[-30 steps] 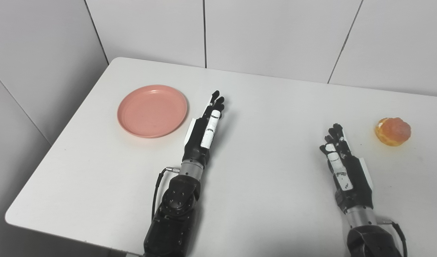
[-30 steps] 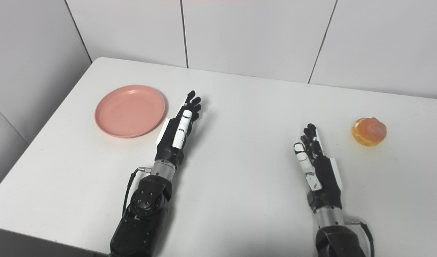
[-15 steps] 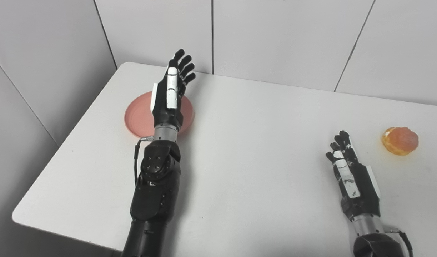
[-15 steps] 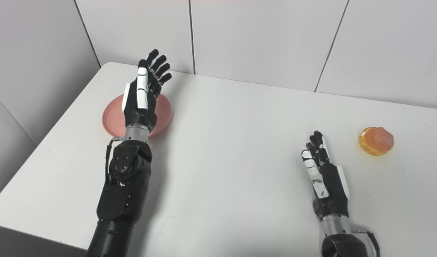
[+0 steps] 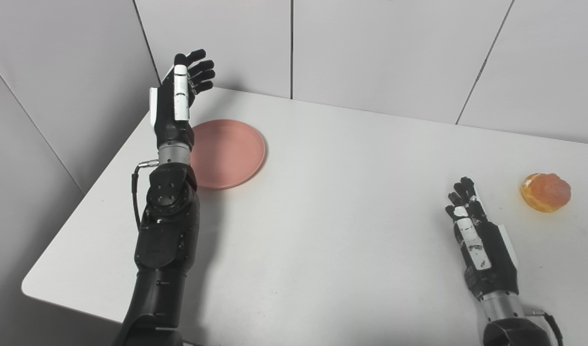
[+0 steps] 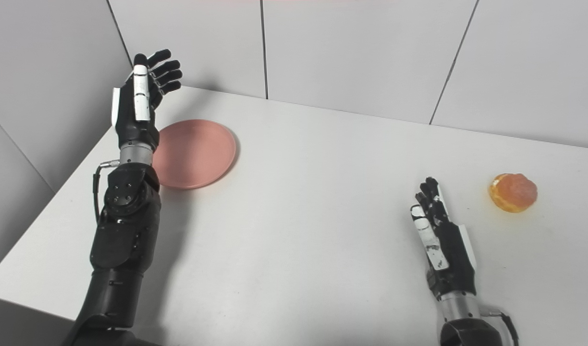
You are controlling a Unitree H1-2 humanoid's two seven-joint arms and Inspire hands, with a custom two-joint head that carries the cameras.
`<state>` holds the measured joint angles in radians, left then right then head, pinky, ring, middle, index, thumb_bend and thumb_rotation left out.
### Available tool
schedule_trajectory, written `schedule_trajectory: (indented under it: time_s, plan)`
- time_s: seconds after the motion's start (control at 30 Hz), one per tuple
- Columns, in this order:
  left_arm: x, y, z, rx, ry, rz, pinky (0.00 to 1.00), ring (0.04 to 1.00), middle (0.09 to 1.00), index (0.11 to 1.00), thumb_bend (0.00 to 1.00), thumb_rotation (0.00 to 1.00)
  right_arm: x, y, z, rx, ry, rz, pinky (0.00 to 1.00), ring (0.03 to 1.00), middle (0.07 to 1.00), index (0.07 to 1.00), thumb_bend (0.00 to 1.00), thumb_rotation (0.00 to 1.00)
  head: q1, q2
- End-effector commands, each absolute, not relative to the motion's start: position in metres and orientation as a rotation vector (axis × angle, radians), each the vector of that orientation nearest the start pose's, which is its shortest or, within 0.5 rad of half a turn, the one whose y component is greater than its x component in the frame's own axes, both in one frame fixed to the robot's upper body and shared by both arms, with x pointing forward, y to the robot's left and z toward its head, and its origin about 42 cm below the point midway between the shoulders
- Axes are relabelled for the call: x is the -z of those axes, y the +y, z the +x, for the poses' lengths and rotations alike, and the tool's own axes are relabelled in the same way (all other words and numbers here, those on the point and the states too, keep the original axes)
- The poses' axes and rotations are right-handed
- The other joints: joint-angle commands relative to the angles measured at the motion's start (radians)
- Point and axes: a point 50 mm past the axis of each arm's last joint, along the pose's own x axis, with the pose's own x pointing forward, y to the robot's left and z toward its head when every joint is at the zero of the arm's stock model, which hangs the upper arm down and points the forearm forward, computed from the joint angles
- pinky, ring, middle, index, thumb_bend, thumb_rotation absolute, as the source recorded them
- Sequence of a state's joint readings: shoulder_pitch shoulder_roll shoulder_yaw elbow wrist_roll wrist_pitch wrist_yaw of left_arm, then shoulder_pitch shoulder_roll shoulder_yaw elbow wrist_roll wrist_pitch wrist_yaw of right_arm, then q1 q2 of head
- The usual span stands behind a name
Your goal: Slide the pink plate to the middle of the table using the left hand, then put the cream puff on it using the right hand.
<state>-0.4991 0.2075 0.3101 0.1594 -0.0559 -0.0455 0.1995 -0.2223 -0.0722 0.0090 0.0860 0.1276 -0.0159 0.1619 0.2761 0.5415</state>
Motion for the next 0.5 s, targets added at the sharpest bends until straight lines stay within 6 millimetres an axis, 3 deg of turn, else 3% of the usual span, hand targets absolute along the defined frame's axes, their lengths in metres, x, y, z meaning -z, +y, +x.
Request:
schedule_trajectory:
  time_s: [0.0, 0.3, 0.47]
  plan:
    - [-0.27, 0.349, 0.424, -0.456, -0.506, 0.052, 0.65, 0.654, 0.651, 0.632, 0.58, 1.0, -0.15, -0.21, 0.355, -0.226, -0.221, 0.046, 1.0, 1.0, 1.0, 1.0, 0.67, 0.76, -0.003, 0.002]
    - [-0.256, 0.385, 0.428, -0.519, -0.451, 0.077, 0.76, 0.685, 0.66, 0.637, 0.65, 1.0, -0.15, -0.21, 0.354, -0.221, -0.292, 0.089, 1.0, 1.0, 1.0, 1.0, 0.65, 0.79, 0.005, 0.002]
    - [-0.245, 0.404, 0.428, -0.546, -0.413, 0.164, 0.73, 0.694, 0.681, 0.658, 0.69, 1.0, -0.146, -0.211, 0.355, -0.211, -0.302, 0.091, 1.0, 1.0, 1.0, 1.0, 0.62, 0.78, -0.002, -0.013]
